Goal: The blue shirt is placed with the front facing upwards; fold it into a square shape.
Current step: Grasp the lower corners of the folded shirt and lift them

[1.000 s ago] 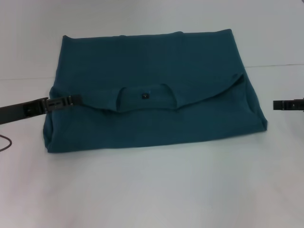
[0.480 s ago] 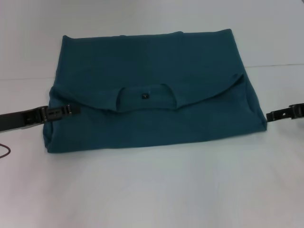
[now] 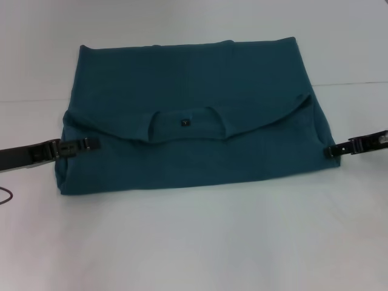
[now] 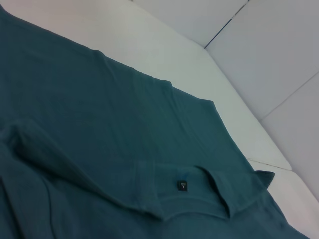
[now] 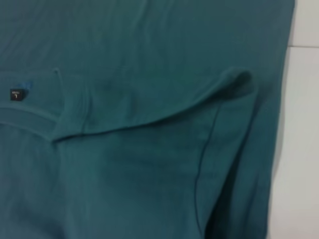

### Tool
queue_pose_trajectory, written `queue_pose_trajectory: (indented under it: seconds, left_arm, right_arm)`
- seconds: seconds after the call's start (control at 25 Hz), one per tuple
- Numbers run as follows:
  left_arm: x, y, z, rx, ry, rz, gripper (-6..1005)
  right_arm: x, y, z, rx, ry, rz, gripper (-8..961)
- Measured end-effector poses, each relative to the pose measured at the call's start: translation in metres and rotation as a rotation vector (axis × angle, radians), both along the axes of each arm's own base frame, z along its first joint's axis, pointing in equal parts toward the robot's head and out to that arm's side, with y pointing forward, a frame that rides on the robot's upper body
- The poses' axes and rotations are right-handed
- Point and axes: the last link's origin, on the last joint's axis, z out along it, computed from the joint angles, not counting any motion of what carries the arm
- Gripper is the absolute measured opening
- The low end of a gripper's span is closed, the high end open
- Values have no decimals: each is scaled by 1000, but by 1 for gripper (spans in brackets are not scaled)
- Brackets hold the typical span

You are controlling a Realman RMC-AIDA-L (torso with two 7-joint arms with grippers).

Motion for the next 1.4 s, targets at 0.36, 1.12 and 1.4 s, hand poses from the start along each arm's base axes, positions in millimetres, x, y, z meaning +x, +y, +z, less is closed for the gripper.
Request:
queue_pose_trajectory:
  seconds: [0.36, 1.12, 1.4]
  left_arm:
    - [0, 5, 0, 14, 22, 5, 892]
    - [2, 9, -4, 23, 42, 2, 890]
    - [2, 8, -5, 19, 43, 2, 889]
  right_arm:
    - [-3, 5, -12, 5, 5, 6, 866]
    - [4, 4, -28, 24, 30, -35, 663]
    - [2, 5, -27, 35, 38, -31, 488]
